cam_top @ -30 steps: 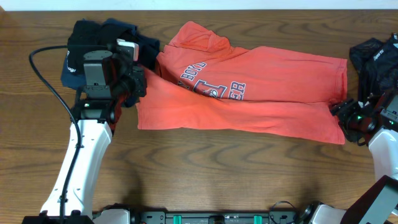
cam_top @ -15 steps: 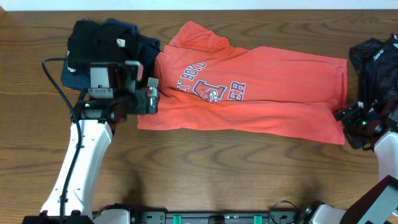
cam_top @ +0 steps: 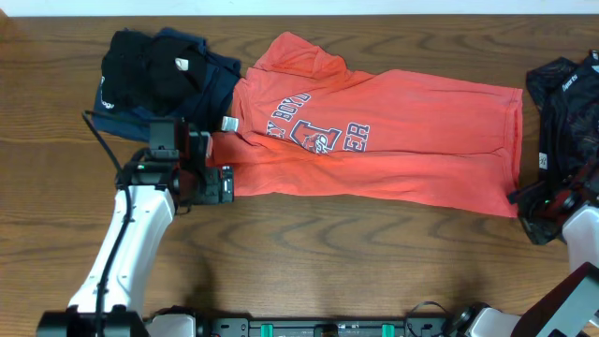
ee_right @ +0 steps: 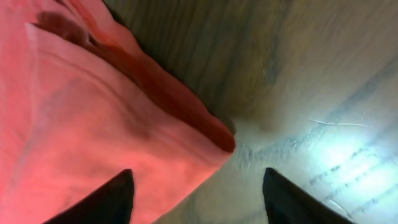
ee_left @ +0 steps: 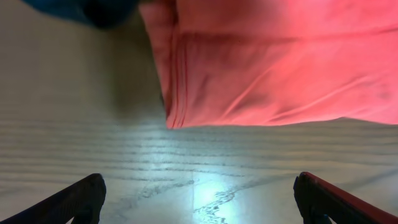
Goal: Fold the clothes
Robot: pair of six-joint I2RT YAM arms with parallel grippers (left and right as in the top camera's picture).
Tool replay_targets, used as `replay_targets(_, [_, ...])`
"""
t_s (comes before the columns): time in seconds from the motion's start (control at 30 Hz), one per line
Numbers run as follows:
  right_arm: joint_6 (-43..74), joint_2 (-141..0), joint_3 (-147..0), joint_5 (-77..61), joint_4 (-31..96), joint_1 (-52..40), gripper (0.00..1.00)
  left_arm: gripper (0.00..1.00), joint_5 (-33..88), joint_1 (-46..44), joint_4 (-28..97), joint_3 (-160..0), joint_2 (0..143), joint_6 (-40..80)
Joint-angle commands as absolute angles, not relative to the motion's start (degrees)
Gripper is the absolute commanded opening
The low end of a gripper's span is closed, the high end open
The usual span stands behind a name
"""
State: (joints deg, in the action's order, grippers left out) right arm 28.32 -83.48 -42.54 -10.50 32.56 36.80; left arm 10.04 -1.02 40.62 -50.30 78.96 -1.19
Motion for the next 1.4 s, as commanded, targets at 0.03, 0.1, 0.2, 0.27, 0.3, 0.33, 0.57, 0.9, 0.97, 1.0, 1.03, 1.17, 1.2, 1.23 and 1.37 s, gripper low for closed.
replay_targets(0.03, [31.7,-83.6,-37.8,-11.9,29.2,37.1,0.58,0.98,8.9,-1.0,40.2,-49.3,82.5,0.8])
replay_targets(0.1, [31.7,-83.6,-37.3,-12.4,28.6,37.2,0.57,0.98,8.9,-1.0,40.1,-49.3,84.0,0.8])
replay_targets(0.2, [31.7,-83.6,-37.3,-12.1,27.5,37.2,0.48,0.98,8.9,-1.0,39.7,-49.3,85.6,0.8])
replay_targets(0.27, [31.7,-83.6,-37.3,-10.6,26.6,37.2,0.41,0.98,8.9,-1.0,39.5,-49.3,86.1,0.8])
replay_targets(0.3, [31.7,-83.6,-37.3,-9.5,25.9,37.2,0.41,0.98,8.9,-1.0,39.5,-49.3,86.1,0.8])
replay_targets(0.33, [31.7,-83.6,-37.3,-8.3,25.3,37.2,0.40,0.98,8.9,-1.0,39.5,-49.3,86.1,0.8])
replay_targets(0.57, [31.7,-83.6,-37.3,-7.8,25.1,37.2,0.27,0.98,8.9,-1.0,38.9,-49.3,86.1,0.7])
replay_targets(0.9, [31.7,-83.6,-37.3,-7.5,26.4,37.2,0.20,0.91,9.0,-1.0,38.2,-48.2,86.1,2.2])
replay_targets(0.97, [31.7,-83.6,-37.3,-7.5,26.4,37.2,0.24,0.90,8.9,-1.0,36.6,-46.9,86.2,2.2])
replay_targets(1.0, [31.7,-83.6,-37.3,-7.5,26.5,37.2,0.26,0.90,8.9,-1.0,35.4,-46.3,86.2,2.2])
replay_targets(1.03, [31.7,-83.6,-37.3,-7.5,26.6,37.2,0.28,0.90,8.9,-1.0,34.2,-45.8,86.3,2.2])
replay_targets(1.17, [31.7,-83.6,-37.3,-7.5,26.9,37.2,0.33,0.83,8.8,-1.0,29.8,-44.4,87.0,2.2])
replay_targets(1.2, [31.7,-83.6,-37.3,-7.7,26.8,37.2,0.33,0.79,8.4,-1.0,28.9,-44.0,87.3,2.2])
replay_targets(1.23, [31.7,-83.6,-37.3,-8.0,26.7,37.2,0.34,0.77,8.3,-1.0,28.1,-43.8,87.6,2.2])
replay_targets(1.37, [31.7,-83.6,-37.3,-7.9,26.3,37.1,0.37,0.68,8.3,-1.0,26.2,-43.5,90.0,2.2])
